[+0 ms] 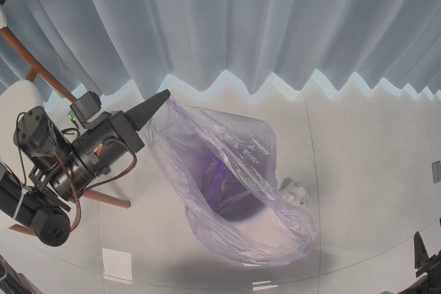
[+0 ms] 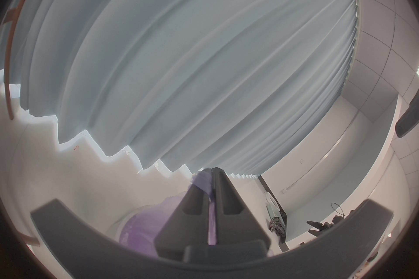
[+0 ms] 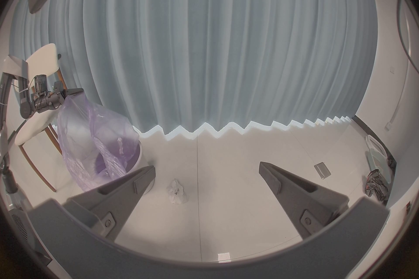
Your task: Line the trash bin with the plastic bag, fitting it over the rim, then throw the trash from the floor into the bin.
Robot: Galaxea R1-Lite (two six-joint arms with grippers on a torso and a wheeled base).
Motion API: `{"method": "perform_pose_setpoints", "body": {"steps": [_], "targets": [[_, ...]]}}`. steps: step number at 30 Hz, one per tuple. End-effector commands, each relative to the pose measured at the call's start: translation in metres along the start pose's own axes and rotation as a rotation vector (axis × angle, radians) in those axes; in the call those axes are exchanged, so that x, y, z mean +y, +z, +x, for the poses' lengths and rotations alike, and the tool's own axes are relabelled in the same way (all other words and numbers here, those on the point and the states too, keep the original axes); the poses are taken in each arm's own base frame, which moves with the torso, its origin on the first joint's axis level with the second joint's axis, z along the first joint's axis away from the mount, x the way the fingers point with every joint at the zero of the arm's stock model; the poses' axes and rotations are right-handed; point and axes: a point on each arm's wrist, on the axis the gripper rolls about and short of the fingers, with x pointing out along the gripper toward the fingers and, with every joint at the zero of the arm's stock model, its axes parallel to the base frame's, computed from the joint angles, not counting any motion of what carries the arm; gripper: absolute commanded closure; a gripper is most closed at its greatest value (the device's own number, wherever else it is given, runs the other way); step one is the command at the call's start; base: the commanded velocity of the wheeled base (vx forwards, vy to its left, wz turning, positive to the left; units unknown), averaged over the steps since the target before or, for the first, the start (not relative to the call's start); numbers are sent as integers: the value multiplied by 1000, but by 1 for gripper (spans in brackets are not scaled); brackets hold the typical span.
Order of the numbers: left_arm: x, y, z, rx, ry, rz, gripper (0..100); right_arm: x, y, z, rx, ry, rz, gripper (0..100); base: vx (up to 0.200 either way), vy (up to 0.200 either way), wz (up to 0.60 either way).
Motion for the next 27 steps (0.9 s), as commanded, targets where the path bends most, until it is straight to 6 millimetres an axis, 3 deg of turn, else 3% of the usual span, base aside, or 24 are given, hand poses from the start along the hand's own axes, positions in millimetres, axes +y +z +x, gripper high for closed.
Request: {"method": "perform_pose_setpoints", "body": {"steps": [1, 6, 23, 26, 27], "targets": [[14, -7, 4, 18, 37, -5, 100, 0, -5, 0, 0, 0, 0, 0, 0, 0, 0], [23, -17, 8, 45, 57, -17, 100, 0, -5, 0, 0, 0, 0, 0, 0, 0, 0], [33, -15, 14, 30, 73, -14, 100, 1, -5, 0, -3, 31, -6, 0, 0, 0, 0], [34, -15, 15, 30, 73, -14, 100, 1, 4, -1, -60, 38, 6, 0, 0, 0, 0], [34, -15, 15, 30, 73, -13, 100, 0, 27, -4, -177, 50, 17, 0, 0, 0, 0]]}}
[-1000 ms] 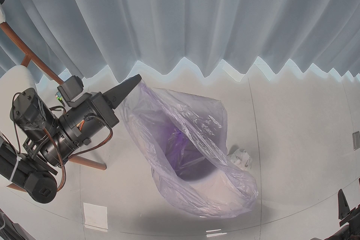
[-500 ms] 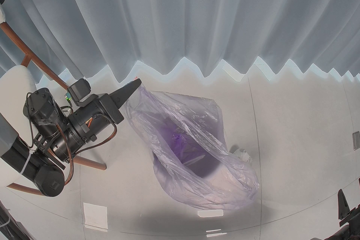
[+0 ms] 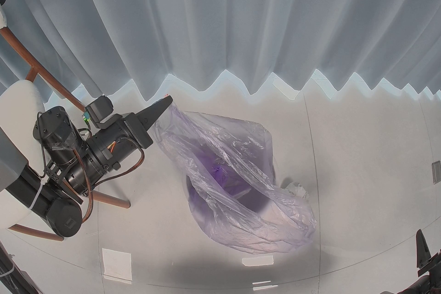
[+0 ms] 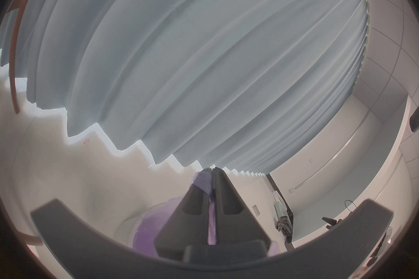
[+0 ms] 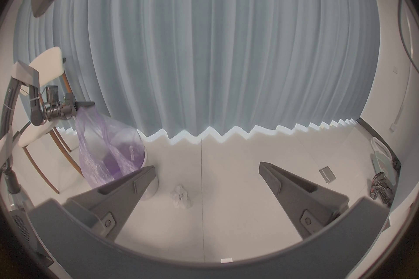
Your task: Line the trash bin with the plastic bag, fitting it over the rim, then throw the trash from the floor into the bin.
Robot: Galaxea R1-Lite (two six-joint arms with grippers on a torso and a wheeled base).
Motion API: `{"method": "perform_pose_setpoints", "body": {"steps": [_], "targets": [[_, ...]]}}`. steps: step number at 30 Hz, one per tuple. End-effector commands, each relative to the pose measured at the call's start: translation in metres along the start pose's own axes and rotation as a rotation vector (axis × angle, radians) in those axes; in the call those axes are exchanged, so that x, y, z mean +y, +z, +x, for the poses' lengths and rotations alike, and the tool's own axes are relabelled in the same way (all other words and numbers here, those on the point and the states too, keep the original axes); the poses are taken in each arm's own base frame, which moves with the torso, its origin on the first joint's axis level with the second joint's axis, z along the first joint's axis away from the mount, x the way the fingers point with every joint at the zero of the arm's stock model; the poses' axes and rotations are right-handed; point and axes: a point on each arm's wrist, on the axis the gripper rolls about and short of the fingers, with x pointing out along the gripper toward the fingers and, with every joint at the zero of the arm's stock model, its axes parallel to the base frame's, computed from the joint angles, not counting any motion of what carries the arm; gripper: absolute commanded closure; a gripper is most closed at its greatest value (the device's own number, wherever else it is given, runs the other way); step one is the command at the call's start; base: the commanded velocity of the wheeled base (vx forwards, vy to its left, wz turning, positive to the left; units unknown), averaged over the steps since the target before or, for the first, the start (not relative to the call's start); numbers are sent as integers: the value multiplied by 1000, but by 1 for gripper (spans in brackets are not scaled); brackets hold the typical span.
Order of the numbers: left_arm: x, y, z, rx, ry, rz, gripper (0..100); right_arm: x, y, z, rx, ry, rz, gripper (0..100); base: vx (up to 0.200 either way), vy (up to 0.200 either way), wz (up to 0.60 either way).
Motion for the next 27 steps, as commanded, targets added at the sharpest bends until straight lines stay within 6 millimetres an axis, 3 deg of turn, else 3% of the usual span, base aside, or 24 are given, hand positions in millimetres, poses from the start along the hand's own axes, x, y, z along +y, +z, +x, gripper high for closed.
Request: {"method": "perform_pose_setpoints", "body": {"steps": [1, 9, 16, 19, 27], "targets": [[2, -2, 2, 4, 2, -1, 100, 0, 38, -2, -196, 32, 19, 0, 0, 0, 0], [3, -9, 3, 23, 4, -4, 100, -1, 59, 14, -103, 125, 83, 0, 0, 0, 0], [2, -8, 3, 21, 2, -3, 100, 8, 83, 60, 137, 201, 208, 0, 0, 0, 0], [2, -7, 3, 18, 2, -3, 100, 10, 85, 68, 174, 239, 197, 0, 0, 0, 0], [3, -9, 3, 25, 3, -7, 100, 22, 81, 114, 354, 384, 56, 0, 0, 0, 0]]}}
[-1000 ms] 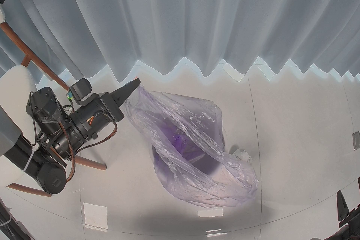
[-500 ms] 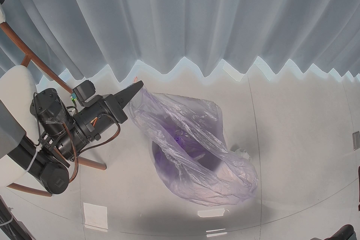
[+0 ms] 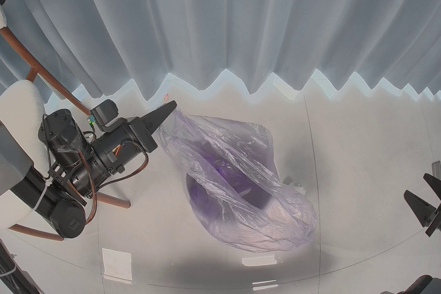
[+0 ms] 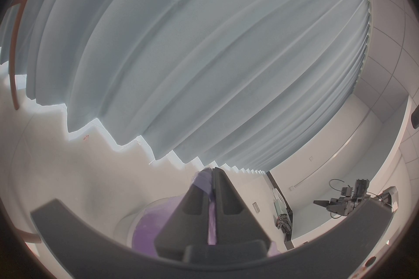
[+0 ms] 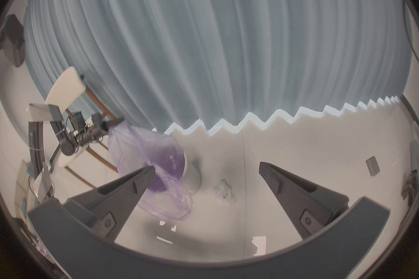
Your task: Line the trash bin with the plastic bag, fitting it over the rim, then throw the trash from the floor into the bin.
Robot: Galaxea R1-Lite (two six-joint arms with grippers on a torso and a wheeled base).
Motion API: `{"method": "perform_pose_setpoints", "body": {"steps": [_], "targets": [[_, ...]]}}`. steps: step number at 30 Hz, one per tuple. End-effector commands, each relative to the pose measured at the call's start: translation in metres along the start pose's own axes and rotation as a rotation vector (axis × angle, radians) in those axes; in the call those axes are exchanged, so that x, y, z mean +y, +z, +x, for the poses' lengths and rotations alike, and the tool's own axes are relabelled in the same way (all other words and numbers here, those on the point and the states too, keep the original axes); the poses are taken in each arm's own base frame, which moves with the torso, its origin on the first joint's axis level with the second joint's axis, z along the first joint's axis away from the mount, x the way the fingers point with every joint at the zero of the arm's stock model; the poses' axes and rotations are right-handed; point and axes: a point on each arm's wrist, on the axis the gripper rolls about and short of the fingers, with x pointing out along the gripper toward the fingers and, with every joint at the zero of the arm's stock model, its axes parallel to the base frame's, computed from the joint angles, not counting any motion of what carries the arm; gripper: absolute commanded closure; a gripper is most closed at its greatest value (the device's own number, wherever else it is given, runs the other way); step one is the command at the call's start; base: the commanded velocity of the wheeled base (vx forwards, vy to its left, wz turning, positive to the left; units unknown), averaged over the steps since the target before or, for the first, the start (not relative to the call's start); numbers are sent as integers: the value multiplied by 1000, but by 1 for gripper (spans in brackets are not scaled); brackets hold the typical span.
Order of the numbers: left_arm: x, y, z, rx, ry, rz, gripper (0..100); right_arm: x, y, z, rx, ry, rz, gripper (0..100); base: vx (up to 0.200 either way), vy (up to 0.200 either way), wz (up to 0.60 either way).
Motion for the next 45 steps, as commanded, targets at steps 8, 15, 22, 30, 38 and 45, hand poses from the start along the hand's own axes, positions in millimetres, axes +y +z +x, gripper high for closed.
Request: {"method": "perform_pose_setpoints", "body": {"steps": [8, 15, 22, 30, 38, 45], "targets": [[0, -2, 0, 7, -1, -3, 100, 16, -5, 50, 256, 352, -115, 0, 0, 0, 0], [-1, -3, 0, 13, -4, -5, 100, 26, -14, 78, 395, 430, -114, 0, 0, 0, 0], [-31, -34, -2, 122, -86, -50, 100, 49, -23, 106, 448, 552, -140, 0, 0, 0, 0], [-35, -32, -2, 119, -96, -49, 100, 67, -35, 123, 503, 612, -144, 0, 0, 0, 0], [-36, -33, -3, 122, -99, -49, 100, 74, -31, 150, 416, 552, -156, 0, 0, 0, 0], [-35, -31, -3, 114, -96, -46, 100, 75, -37, 172, 354, 493, -188, 0, 0, 0, 0]]}}
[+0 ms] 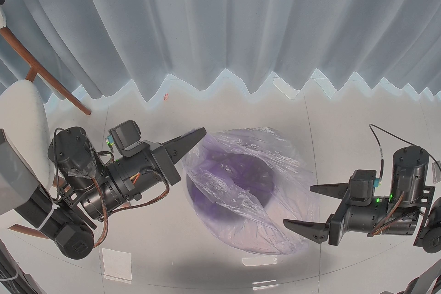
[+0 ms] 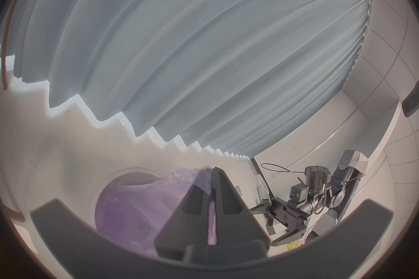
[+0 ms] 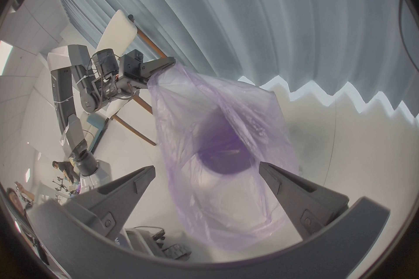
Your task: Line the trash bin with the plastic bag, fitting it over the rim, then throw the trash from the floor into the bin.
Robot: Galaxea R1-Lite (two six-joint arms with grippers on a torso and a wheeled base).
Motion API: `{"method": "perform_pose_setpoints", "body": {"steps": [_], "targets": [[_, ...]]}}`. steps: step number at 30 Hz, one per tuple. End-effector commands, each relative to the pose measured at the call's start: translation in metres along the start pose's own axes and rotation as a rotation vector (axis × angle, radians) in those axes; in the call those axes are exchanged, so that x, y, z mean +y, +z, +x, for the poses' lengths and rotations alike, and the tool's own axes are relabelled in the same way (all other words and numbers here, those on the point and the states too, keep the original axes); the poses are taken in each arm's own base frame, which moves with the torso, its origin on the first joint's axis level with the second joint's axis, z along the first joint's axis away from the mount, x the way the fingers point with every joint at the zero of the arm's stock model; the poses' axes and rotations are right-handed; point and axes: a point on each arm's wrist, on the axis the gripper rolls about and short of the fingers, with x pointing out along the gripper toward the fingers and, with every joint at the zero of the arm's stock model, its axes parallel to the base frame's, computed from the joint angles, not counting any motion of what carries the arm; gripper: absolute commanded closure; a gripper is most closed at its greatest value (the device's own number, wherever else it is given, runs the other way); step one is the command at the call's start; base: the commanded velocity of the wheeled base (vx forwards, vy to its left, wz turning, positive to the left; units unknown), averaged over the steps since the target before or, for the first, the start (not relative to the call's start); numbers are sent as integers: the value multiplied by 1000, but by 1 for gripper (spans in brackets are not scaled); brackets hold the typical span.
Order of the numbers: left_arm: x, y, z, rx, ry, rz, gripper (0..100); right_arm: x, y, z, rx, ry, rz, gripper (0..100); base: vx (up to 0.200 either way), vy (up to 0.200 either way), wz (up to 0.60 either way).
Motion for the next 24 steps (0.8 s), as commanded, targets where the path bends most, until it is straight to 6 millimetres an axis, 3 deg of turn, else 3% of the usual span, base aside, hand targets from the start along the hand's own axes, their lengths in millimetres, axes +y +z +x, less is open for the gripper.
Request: {"method": "perform_pose_setpoints", "body": {"steps": [1, 7, 12, 16, 24], "targets": [[0, 2, -1, -6, 1, 2, 100, -9, -5, 18, 21, -27, -12, 0, 0, 0, 0], [1, 1, -1, -3, 5, 2, 100, -35, 6, 27, -88, -154, -82, 0, 0, 0, 0], [1, 2, -1, -6, 5, 5, 100, -36, -4, 24, -63, -163, -117, 0, 0, 0, 0], [3, -3, 0, 9, 13, 47, 100, -35, -26, 23, 25, -154, -116, 0, 0, 0, 0], [7, -6, 0, 22, 22, 63, 100, -45, -21, 45, -23, -167, -123, 0, 0, 0, 0]]}}
